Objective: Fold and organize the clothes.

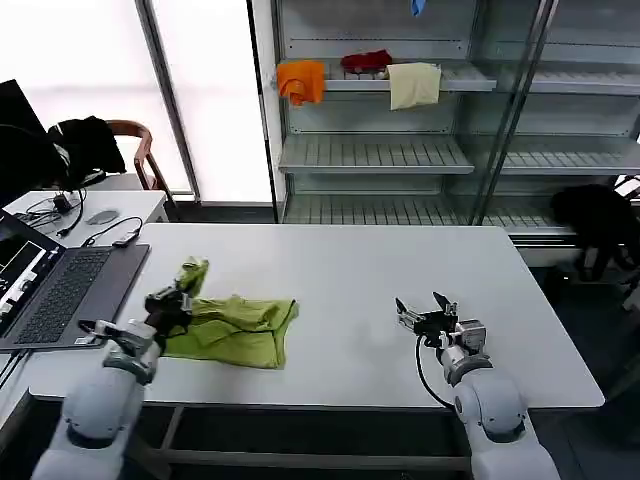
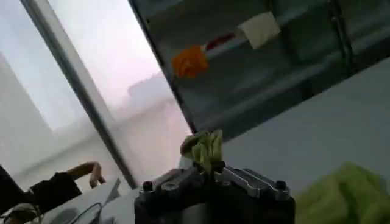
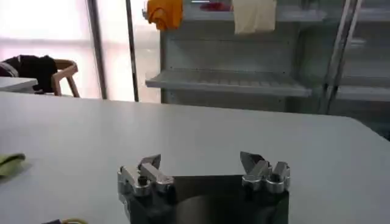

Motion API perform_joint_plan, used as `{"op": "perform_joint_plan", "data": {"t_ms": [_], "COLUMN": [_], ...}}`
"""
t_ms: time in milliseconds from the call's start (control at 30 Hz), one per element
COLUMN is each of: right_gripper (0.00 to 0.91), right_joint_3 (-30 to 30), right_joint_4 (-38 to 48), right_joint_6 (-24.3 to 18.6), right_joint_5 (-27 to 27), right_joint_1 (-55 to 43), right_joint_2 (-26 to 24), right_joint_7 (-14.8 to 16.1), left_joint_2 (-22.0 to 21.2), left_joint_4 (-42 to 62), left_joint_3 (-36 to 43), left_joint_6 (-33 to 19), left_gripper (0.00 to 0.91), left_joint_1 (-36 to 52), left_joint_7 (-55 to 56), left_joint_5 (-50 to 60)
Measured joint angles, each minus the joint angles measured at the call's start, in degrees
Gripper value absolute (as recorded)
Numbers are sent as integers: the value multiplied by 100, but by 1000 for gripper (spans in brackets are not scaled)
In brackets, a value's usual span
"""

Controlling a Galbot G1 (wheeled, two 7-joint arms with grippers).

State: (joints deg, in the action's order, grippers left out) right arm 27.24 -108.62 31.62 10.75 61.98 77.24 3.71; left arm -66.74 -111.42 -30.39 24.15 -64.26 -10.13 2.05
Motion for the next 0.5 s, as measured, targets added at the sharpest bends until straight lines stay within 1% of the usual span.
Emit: {"op": "perform_joint_plan", "data": {"t_ms": [267, 300, 367, 400, 433, 500], "right_gripper": [907, 907, 907, 907, 907, 907], "right_joint_3": [-44, -47, -45, -46, -44, -43], "right_joint_4": [-67, -67, -67, -67, -66, -59], "right_joint_6": [-19, -25, -35, -41, -47, -57], "right_joint_5": [-74, -77, -85, -87, -89, -90], "right_joint_1": [65, 66, 66, 67, 67, 67], "right_joint_2": [64, 68, 69, 69, 67, 66], "right_joint_7": [14, 20, 19, 21, 22, 23], "left_joint_2": [-590, -643, -752, -796, -839, -918], "left_joint_4": [0, 20, 72, 99, 130, 194], "left_joint_3": [753, 809, 911, 953, 998, 1084], "left_joint_6": [219, 234, 261, 271, 281, 304], "left_gripper": [20, 10, 30, 363, 907, 907], "left_joint_1": [20, 19, 8, 1, -8, -21], "left_joint_7": [322, 355, 411, 435, 457, 506], "left_joint_5": [401, 445, 511, 538, 560, 614]}}
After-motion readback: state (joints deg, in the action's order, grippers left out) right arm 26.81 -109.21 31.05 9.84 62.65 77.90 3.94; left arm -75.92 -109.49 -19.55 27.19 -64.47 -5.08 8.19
